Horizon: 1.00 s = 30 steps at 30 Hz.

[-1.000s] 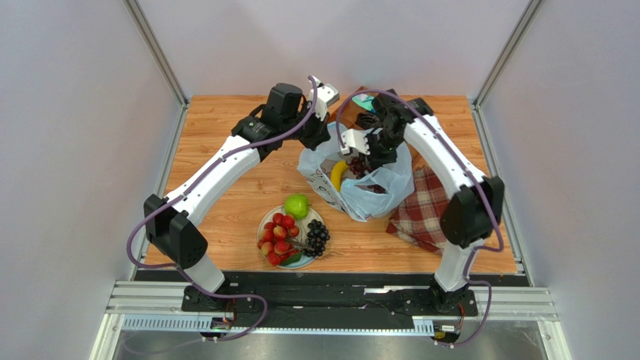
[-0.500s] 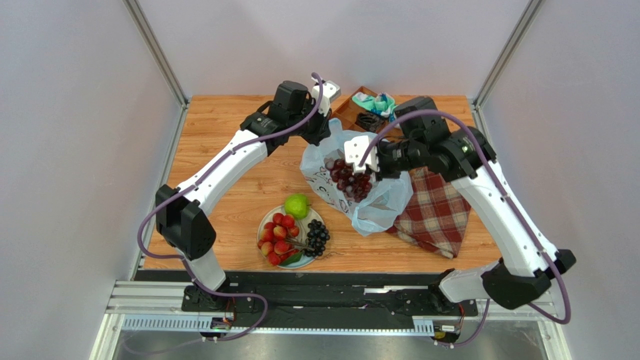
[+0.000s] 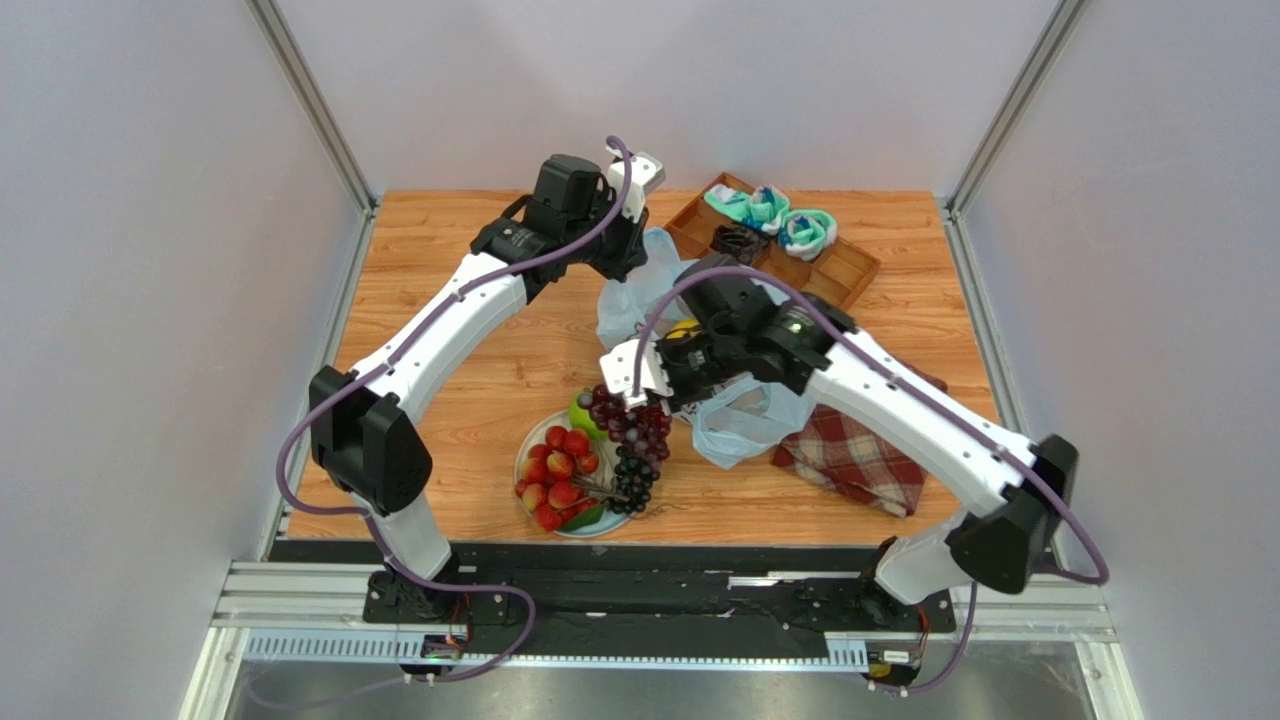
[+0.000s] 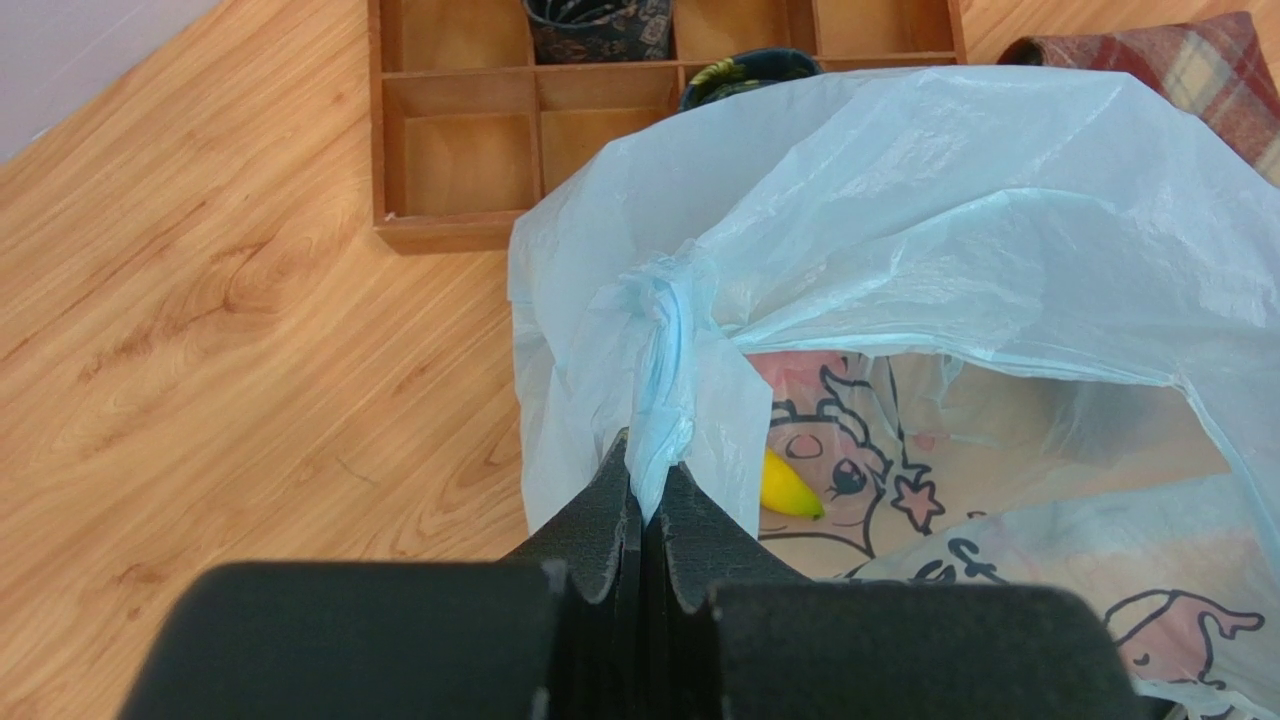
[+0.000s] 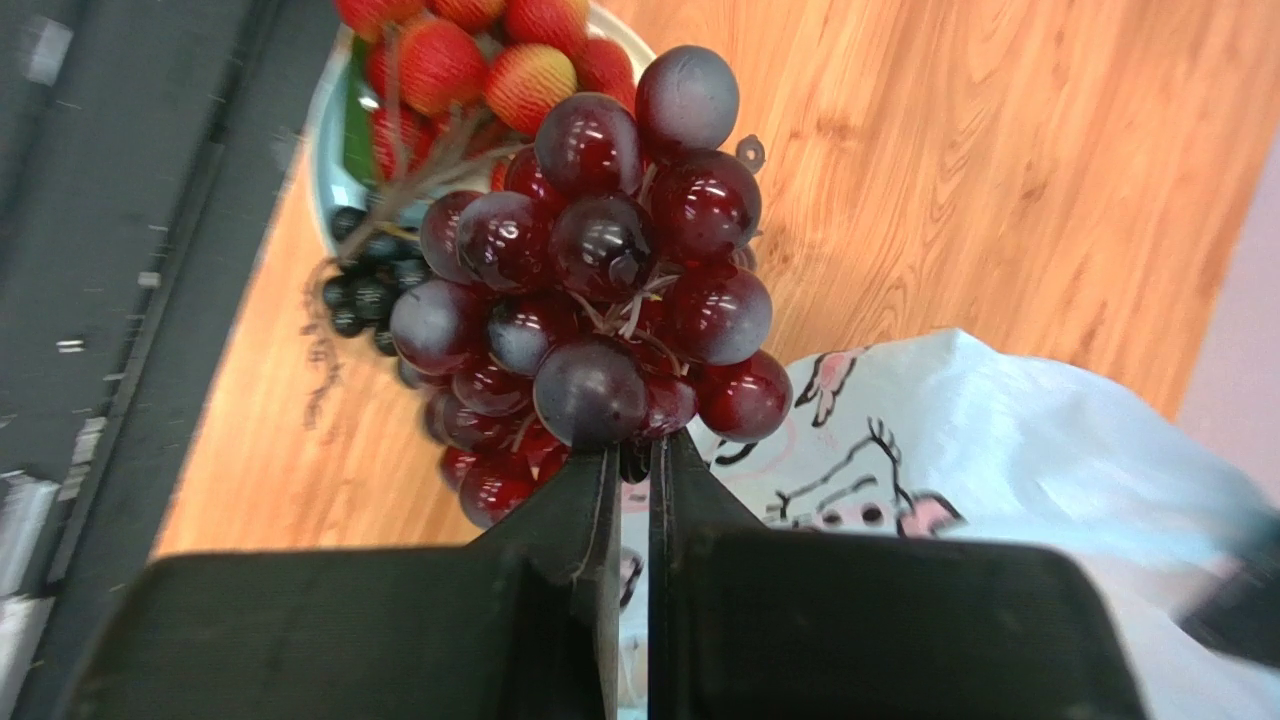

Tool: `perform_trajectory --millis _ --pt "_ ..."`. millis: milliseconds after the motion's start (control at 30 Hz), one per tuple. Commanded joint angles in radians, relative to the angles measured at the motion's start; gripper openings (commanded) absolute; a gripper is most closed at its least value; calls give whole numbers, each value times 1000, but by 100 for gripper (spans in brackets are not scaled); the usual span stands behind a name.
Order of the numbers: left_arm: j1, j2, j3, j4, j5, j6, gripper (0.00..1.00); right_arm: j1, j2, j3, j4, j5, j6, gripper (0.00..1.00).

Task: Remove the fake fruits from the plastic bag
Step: Place the fake fruit on the plate.

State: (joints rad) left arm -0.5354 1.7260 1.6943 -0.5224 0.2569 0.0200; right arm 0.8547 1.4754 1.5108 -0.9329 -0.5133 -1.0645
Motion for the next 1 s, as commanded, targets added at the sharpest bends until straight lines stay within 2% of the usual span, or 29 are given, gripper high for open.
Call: perform_trajectory --millis 0,67,233,567,667,700,800,900,967 --pt "8 -59 -8 18 25 -9 0 6 87 -4 195 91 -48 0" --pt "9 -69 -24 19 27 -9 0 1 117 -6 223 116 -52 0" --pt "12 -92 -51 22 28 -6 0 4 174 -9 247 32 -19 0" --pt "11 -105 -64 25 28 -3 0 66 212 -18 172 -11 -37 0" --pt "11 -103 -65 28 31 0 0 90 212 -27 145 -17 -45 11" --pt "12 -100 -67 28 31 0 0 96 212 -29 132 -19 -45 30" --pt "11 -95 -64 32 31 -2 0 115 209 -31 112 -8 -48 48" --pt "11 -91 -55 30 35 -2 0 118 188 -12 105 44 -40 60" --pt "11 -88 -48 30 33 -2 0 109 152 14 105 109 -11 60"
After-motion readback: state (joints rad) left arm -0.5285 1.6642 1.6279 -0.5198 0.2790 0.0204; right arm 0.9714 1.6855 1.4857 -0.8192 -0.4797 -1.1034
